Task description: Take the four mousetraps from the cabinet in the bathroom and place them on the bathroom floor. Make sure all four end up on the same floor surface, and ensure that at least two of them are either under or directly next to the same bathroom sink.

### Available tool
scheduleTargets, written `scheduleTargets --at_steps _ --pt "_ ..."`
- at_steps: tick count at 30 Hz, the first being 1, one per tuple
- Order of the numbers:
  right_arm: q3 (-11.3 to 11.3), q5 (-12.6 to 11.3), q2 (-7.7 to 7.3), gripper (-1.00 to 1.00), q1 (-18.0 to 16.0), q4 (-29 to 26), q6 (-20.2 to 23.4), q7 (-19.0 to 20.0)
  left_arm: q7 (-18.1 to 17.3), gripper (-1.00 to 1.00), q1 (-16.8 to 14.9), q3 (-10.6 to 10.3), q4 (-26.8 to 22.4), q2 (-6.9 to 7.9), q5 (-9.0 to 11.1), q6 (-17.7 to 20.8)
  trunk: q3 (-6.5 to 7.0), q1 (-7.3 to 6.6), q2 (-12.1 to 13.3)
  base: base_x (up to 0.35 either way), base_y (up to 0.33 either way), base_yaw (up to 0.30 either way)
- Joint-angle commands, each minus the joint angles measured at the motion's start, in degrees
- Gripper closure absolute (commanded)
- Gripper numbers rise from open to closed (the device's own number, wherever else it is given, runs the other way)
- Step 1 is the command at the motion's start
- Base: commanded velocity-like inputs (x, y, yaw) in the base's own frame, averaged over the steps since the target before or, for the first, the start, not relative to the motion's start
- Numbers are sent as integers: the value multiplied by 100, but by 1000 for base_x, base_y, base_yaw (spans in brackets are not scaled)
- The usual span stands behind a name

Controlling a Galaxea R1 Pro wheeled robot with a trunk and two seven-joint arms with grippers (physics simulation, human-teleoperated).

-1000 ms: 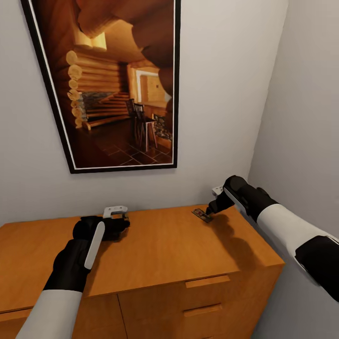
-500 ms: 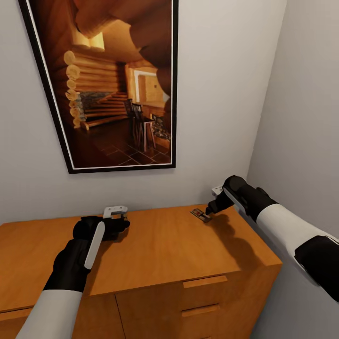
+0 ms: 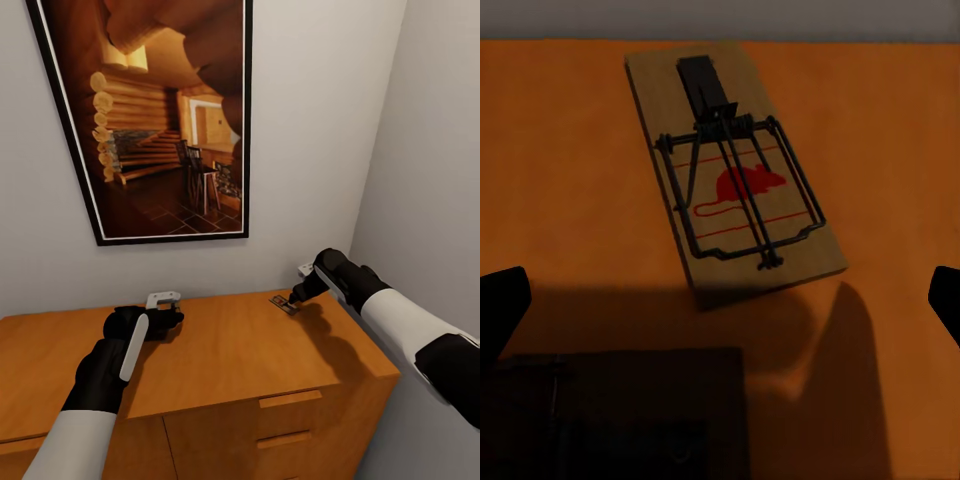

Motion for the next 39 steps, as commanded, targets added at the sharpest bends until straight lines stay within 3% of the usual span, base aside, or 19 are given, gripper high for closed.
scheduleTargets --at_steps 1,39 --pt "43 -49 -4 -100 -9 -8 15 -18 55 -100 -5 8 -3 -5 62 23 -7 0 -4 55 0 0" --pt "33 -118 35 -100 -9 -8 15 6 46 -100 -5 5 68 -5 53 23 -7 0 -4 22 0 0"
